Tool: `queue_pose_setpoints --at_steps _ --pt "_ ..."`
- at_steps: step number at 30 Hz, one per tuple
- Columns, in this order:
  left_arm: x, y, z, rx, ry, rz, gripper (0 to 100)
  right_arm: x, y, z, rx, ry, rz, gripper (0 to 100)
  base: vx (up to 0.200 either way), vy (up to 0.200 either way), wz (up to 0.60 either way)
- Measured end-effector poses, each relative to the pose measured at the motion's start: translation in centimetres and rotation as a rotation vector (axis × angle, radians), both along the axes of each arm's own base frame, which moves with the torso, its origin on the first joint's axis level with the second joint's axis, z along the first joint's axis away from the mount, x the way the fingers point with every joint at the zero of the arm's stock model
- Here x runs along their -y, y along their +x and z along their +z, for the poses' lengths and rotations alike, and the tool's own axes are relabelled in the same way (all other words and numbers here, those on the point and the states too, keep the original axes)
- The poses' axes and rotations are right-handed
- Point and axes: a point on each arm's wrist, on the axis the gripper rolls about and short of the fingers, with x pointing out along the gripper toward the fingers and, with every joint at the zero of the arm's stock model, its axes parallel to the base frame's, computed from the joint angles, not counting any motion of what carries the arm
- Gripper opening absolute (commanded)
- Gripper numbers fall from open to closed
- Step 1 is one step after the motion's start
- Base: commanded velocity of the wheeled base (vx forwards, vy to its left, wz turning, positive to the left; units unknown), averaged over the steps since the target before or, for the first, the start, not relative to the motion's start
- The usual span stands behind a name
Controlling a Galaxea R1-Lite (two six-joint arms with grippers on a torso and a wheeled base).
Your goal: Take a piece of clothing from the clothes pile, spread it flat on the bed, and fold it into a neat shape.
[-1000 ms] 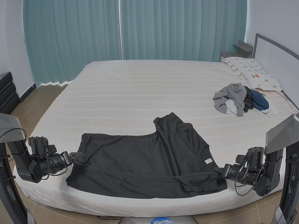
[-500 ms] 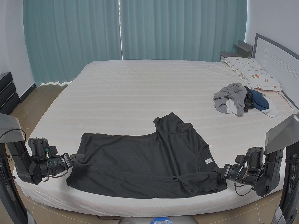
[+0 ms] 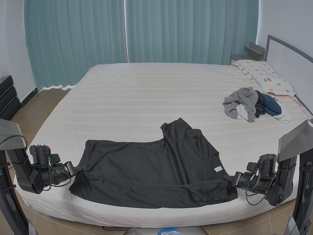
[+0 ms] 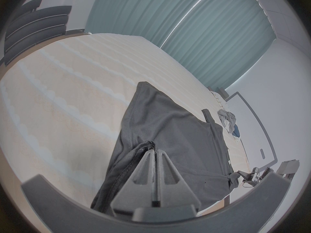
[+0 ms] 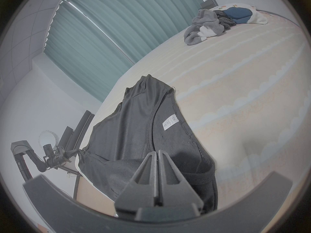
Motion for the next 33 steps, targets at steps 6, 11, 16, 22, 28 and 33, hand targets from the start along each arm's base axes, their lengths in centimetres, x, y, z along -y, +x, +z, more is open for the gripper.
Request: queue_pose_setpoints --at_steps 6,11,16,22,28,33 --pt "-0.3 -0.9 1.0 0.016 0.004 0.018 0 0.2 -0.5 1.1 0.021 0.003 -0.006 0 0.000 0.000 0.00" --pt "-0.5 -1.8 1.7 0.026 0.008 0.032 0 0.4 -1.2 2.3 0.045 0.007 -0.007 0 0.000 0.000 0.00" --pt "-1.4 -2.5 2.4 0.044 0.015 0.070 0 0.6 -2.2 3.4 0.061 0.009 -0.011 0 0.000 0.000 0.00" --pt "-1.9 -3.6 2.8 0.045 0.018 0.097 0 1.0 -3.3 4.6 0.080 0.019 -0.021 0 0.000 0.000 0.00" --pt "-1.7 -5.1 2.7 0.024 0.049 0.073 0 1.4 -4.4 5.8 0.100 0.035 -0.037 0 0.000 0.000 0.00" --pt "-1.4 -6.1 2.9 0.019 0.052 0.070 0 1.6 -4.7 6.5 0.121 0.049 -0.054 0 0.000 0.000 0.00"
